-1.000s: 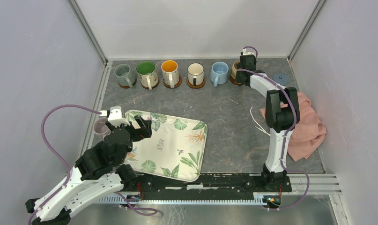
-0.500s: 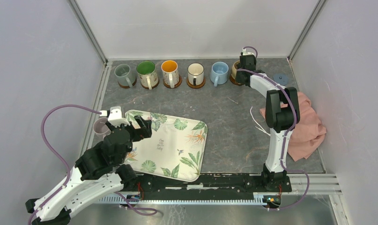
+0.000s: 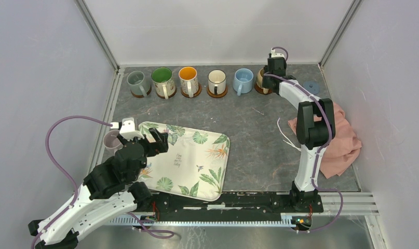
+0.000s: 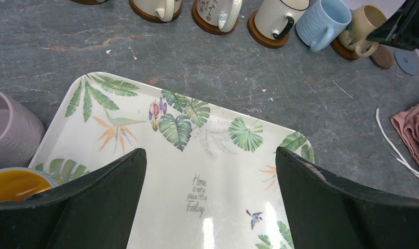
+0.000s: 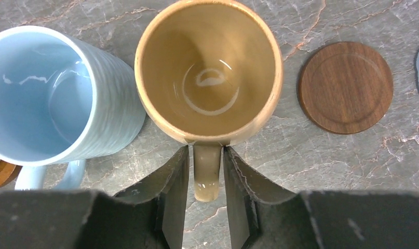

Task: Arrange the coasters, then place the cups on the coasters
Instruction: Place the cup on the coaster.

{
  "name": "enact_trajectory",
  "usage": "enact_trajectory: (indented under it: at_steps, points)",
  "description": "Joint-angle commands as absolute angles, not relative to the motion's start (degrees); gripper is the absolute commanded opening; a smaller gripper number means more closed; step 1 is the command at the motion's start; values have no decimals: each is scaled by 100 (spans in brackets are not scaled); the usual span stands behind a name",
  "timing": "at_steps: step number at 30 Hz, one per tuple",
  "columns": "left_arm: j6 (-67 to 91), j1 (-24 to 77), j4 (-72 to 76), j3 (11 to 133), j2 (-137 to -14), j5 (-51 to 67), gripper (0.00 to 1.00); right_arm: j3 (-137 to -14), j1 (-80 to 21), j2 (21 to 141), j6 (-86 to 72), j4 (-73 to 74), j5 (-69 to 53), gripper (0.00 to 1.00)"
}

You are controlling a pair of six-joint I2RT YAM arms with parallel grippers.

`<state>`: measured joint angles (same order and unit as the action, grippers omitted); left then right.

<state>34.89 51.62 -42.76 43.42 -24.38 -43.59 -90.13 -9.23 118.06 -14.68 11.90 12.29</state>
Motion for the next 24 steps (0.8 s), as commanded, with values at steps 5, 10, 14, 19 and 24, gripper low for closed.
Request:
enact_trajectory:
  at_steps: [5,10,14,19,24]
  points:
    - [3357,5183,-4114,4353,-2485,-4484,100,-9017,-889,11397,-1441,989,1329,44]
    - [3418,5186,-4149,4347,-2526,-4570,100,-8656,-896,11005,-1411,956,1370,65]
    - [3608,5186,-4323,4404,-2559,-4835,100,-8182,-891,10507,-1355,903,1398,82]
    - [4201,5186,-4798,4582,-2919,-5195,100,-7299,-941,9707,-1345,696,1264,98]
    - [5618,5186,-6019,4946,-3834,-5758,100,-6586,-1163,8998,-1414,519,953,98]
